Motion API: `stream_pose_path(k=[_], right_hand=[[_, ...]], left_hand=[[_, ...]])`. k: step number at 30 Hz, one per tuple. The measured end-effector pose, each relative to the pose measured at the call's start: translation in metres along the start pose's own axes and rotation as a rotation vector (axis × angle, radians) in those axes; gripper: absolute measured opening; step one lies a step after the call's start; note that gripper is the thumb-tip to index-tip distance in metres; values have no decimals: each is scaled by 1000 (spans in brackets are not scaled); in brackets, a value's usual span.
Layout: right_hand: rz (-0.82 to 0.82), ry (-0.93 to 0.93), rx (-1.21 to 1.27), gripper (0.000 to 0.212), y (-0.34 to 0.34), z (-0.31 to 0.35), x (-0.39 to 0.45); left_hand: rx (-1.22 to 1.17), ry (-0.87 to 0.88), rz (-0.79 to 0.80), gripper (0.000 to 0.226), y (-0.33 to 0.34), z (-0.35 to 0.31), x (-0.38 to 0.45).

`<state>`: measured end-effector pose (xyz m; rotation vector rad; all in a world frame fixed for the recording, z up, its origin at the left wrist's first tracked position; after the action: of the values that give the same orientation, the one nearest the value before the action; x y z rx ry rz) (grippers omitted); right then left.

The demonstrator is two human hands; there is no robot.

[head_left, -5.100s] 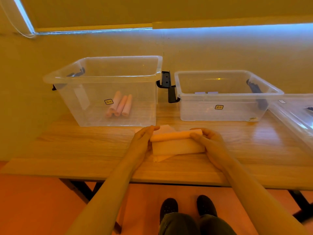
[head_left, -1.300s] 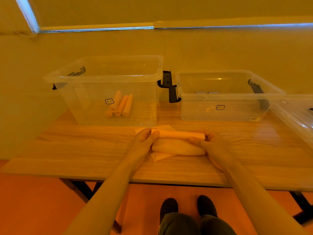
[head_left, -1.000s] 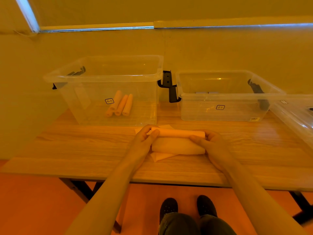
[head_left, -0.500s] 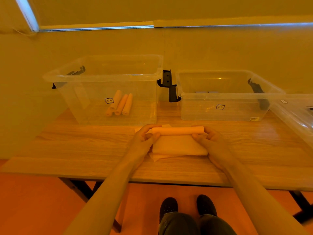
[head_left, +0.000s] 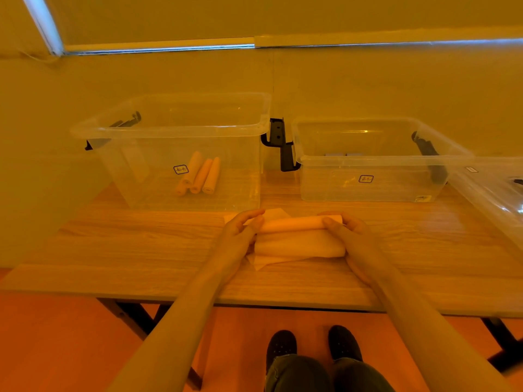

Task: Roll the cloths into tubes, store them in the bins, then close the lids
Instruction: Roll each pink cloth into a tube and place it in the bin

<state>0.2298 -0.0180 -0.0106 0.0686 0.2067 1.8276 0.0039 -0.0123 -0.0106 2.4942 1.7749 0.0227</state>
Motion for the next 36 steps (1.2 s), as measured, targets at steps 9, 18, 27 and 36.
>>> stream_pose_path(k=[9, 18, 27, 36], right_hand=[[35, 16, -21, 31, 1, 0, -1], [8, -10, -6, 36, 2, 1, -3], [40, 5, -13, 37, 2, 1, -2], [31, -57, -203, 26, 6, 3, -7]], left_hand=[[119, 25, -21, 21, -3, 5, -1], [14, 52, 26, 21, 0, -1, -3], [-37, 22, 13, 23, -1, 2, -2], [175, 94, -27, 24, 0, 0, -3]])
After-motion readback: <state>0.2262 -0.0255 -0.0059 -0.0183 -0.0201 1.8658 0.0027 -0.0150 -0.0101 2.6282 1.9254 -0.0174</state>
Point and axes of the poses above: each hand's wrist, its own x-axis towards the middle knuckle, its own y-axis out of the palm, z = x × y, the point moved 1 cm from there along x, towards the middle knuckle, and after that the axes turned 14 degrees about z, right-handed, at the moved point
